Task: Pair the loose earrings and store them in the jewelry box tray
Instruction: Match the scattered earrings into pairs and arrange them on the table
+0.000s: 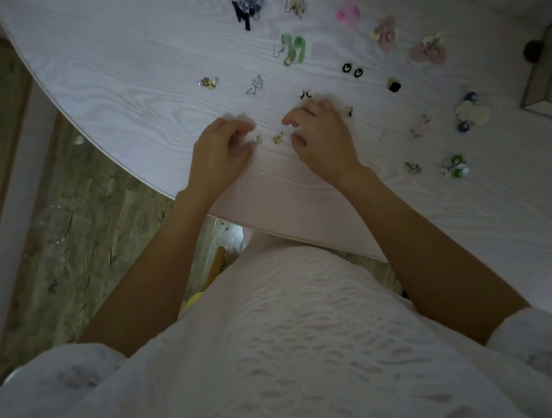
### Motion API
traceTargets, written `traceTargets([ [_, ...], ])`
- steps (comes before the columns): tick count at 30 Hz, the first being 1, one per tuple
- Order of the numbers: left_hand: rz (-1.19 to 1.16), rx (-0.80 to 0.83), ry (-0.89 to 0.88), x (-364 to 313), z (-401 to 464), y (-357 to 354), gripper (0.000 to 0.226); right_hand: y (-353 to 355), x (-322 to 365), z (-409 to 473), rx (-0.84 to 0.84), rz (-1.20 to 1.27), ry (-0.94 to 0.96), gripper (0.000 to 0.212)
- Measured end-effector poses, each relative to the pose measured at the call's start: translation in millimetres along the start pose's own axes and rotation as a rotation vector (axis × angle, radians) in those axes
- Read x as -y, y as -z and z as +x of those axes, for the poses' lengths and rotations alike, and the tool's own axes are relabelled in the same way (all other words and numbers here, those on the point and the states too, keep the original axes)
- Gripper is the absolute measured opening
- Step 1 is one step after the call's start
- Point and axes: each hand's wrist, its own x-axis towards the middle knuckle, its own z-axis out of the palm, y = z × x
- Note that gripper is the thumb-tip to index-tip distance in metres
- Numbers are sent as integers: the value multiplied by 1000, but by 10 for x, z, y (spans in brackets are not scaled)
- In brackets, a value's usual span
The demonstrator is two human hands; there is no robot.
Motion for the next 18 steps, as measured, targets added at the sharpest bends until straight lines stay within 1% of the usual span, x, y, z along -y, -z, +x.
traceTargets([
  [3, 36, 5, -29, -25, 32, -43, 21, -76, 55, 35, 56, -61, 58, 22],
  [6, 73, -7, -54, -51, 76, -73, 12, -120, 80, 74, 56, -102, 127, 14],
  [8, 75, -12, -51, -56, 95, -76, 10, -127, 80, 107, 39, -147, 177, 17],
  [10, 71, -14, -44, -47, 113, -76, 10, -147, 66, 135, 20, -181, 230, 24],
  [12, 65, -6, -52, -37, 129, -86, 11, -156, 66, 159, 42, -164, 258, 29],
  [14, 58, -2, -56, -51, 139, -93, 13, -152, 77, 196, 90, -135, 212, 26],
  [18, 16, -38, -21, -85, 132, -74, 11, -139, 122, 326, 81, 80, -21, 13],
])
